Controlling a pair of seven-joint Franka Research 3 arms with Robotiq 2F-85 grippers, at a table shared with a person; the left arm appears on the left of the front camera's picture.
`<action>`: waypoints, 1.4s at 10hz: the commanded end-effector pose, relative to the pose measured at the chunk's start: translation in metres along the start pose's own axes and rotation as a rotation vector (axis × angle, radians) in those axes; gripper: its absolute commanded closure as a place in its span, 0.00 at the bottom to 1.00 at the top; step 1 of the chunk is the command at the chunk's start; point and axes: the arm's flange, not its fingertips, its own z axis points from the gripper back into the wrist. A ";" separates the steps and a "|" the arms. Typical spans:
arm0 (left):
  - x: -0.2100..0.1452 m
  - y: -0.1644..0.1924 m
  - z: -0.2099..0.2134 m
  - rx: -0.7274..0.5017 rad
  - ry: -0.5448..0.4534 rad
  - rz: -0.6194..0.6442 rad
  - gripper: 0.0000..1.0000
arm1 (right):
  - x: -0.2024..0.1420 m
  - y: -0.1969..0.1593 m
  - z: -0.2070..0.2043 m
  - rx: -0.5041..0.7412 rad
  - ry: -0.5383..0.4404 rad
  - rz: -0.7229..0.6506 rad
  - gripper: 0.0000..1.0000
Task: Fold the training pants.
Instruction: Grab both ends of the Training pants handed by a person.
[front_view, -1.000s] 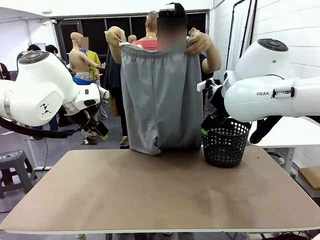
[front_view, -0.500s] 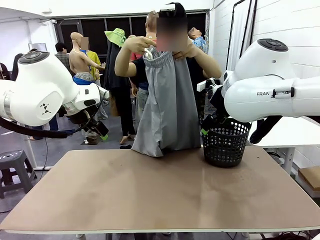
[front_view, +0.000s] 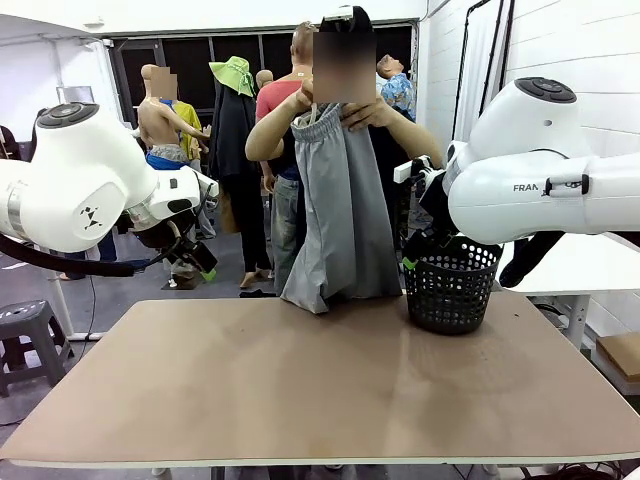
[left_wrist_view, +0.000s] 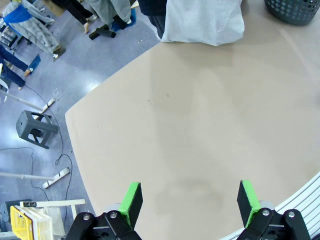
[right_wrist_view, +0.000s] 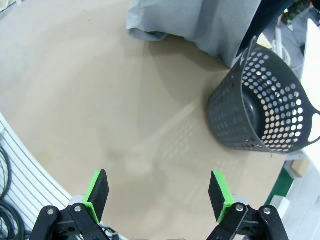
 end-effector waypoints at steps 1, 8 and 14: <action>0.000 0.001 -0.001 -0.009 -0.014 0.005 0.00 | 0.001 0.000 0.000 0.003 -0.008 0.002 0.00; 0.000 0.001 -0.001 -0.009 -0.014 0.005 0.00 | 0.001 0.000 0.000 0.003 -0.008 0.002 0.00; 0.000 0.001 -0.001 -0.009 -0.014 0.005 0.00 | 0.001 0.000 0.000 0.003 -0.008 0.002 0.00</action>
